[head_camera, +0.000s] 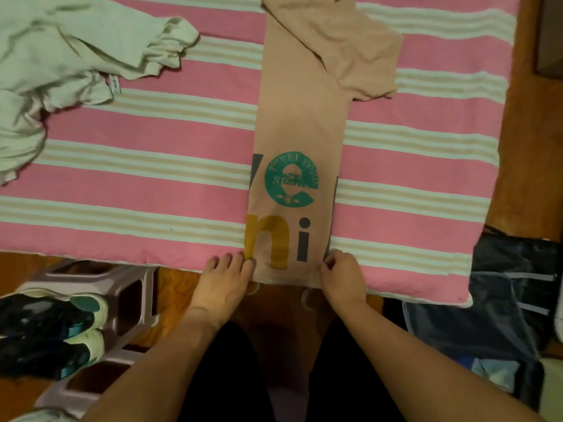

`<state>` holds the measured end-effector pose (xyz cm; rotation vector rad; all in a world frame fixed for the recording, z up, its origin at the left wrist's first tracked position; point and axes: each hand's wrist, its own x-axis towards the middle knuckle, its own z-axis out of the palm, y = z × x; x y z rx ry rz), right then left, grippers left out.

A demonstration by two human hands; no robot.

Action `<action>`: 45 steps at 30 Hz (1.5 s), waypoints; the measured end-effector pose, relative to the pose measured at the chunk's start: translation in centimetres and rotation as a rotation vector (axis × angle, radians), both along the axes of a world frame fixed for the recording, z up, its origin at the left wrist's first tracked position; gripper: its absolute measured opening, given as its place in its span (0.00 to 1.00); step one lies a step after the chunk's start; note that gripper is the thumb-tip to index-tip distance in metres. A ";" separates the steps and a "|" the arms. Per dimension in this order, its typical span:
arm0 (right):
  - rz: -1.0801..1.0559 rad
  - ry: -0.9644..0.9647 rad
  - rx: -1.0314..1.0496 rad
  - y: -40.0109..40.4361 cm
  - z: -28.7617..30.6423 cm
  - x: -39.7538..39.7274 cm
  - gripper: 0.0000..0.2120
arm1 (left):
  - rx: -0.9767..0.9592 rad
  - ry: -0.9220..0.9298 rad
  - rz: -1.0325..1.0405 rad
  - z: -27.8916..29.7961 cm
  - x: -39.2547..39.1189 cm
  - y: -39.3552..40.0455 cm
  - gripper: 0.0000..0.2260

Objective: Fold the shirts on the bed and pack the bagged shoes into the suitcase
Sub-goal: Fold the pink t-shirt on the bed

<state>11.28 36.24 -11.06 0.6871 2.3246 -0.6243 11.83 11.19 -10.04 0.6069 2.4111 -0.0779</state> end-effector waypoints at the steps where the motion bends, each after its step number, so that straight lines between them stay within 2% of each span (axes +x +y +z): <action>1: -0.004 0.012 0.001 0.1 -0.2 0.1 0.06 | 0.010 -0.005 -0.017 -0.2 -0.2 -0.2 0.16; 6: -0.003 -0.045 0.011 0.3 -0.4 0.8 0.07 | 0.047 -0.015 -0.215 0.0 -0.1 -1.3 0.12; 9: -0.029 -0.012 0.004 0.0 -0.1 1.2 0.08 | -0.030 -0.097 -0.183 0.8 -0.3 -0.9 0.11; 14: 0.013 0.051 0.025 -1.0 0.2 0.8 0.12 | -0.088 -0.081 -0.217 0.5 -0.6 0.8 0.13; 20: -0.006 0.000 0.021 -0.8 -0.7 0.4 0.04 | -0.083 -0.093 -0.181 0.7 -0.5 0.2 0.14; 23: -0.015 -0.028 0.032 0.0 -0.9 1.2 0.05 | -0.132 -0.122 -0.176 0.6 -0.6 -0.4 0.14; 27: 0.014 -0.119 0.057 0.4 -1.1 0.8 0.06 | -0.247 -0.280 -0.216 0.7 -1.9 0.6 0.14; 30: 0.174 -0.320 0.059 1.1 -0.8 -1.9 0.06 | -0.255 -0.507 -0.124 1.4 -4.5 2.1 0.13; 32: 0.231 -0.378 -0.003 2.2 0.2 -5.6 0.06 | -0.149 -0.695 0.065 2.0 -7.9 3.4 0.15; 34: 0.190 -0.301 -0.047 4.0 1.6 -11.1 0.05 | 0.058 -0.739 0.250 2.7 -12.3 4.8 0.14; 36: 0.050 -0.145 -0.023 6.3 3.2 -17.9 0.07 | 0.250 -0.576 0.383 3.3 -17.4 6.4 0.11; 40: -0.415 0.122 -0.061 11.2 3.9 -30.4 0.13 | 0.429 -0.075 0.610 1.9 -28.1 9.4 0.12; 45: -0.794 0.254 -0.293 13.8 -1.2 -39.8 0.32 | 0.345 0.304 0.567 -3.3 -38.1 10.8 0.15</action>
